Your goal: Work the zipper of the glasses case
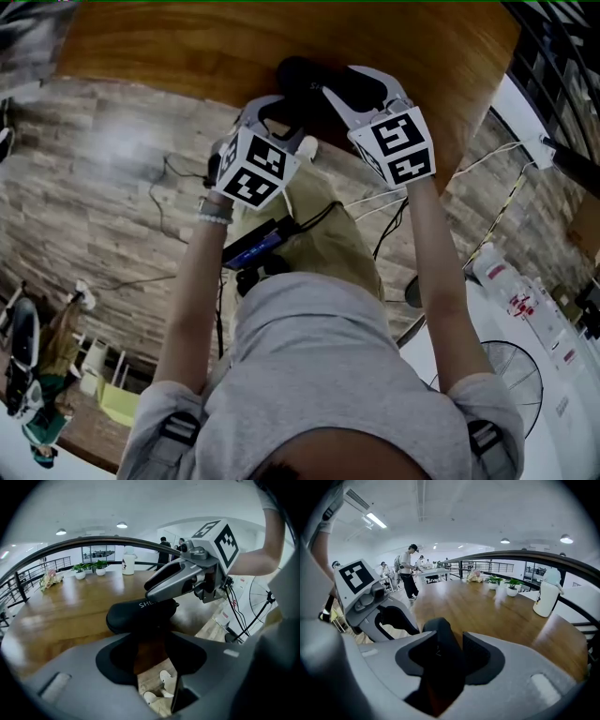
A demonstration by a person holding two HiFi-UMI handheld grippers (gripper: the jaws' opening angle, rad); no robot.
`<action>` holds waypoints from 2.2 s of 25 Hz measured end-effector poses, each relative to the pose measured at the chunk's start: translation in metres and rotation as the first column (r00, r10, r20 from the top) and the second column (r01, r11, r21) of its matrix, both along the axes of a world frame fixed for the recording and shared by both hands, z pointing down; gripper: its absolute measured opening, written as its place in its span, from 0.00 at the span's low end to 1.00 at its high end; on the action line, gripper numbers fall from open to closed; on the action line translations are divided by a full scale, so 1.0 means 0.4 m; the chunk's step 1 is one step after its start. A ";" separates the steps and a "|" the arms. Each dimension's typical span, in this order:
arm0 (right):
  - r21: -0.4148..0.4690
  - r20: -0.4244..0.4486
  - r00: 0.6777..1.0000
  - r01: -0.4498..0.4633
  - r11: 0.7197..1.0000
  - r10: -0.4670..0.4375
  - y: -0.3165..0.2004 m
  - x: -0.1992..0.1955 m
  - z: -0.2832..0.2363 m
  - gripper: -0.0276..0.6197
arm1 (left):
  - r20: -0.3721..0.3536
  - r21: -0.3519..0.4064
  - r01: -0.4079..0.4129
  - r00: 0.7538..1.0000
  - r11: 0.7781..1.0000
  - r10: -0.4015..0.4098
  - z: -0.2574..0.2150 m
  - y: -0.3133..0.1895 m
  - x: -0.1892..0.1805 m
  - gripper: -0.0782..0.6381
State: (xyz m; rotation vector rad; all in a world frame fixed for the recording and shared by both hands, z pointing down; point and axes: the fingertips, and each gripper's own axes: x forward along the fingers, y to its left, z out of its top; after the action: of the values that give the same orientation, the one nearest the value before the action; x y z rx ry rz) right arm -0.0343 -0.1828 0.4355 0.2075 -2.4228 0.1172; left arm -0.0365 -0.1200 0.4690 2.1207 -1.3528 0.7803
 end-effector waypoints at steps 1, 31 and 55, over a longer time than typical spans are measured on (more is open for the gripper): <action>-0.007 0.002 1.000 0.003 1.000 -0.003 0.000 -0.003 0.004 0.31 | -0.003 -0.002 0.006 1.000 1.000 -0.006 0.004 0.000 0.004 0.38; -0.065 -0.010 0.995 0.101 0.993 -0.102 0.030 -0.041 0.020 0.24 | 0.045 -0.042 0.089 0.995 0.995 -0.087 0.070 -0.026 0.034 0.18; -0.122 -0.003 0.994 0.105 0.987 -0.106 0.051 -0.027 0.024 0.10 | 0.037 -0.072 0.160 0.987 0.985 -0.158 0.066 -0.016 -0.030 0.14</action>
State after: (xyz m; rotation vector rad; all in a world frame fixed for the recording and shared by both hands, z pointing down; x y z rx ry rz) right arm -0.0450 -0.1625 0.4453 0.0236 -2.4025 0.2150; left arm -0.0484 -0.1266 0.4952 1.9243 -1.4655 0.7882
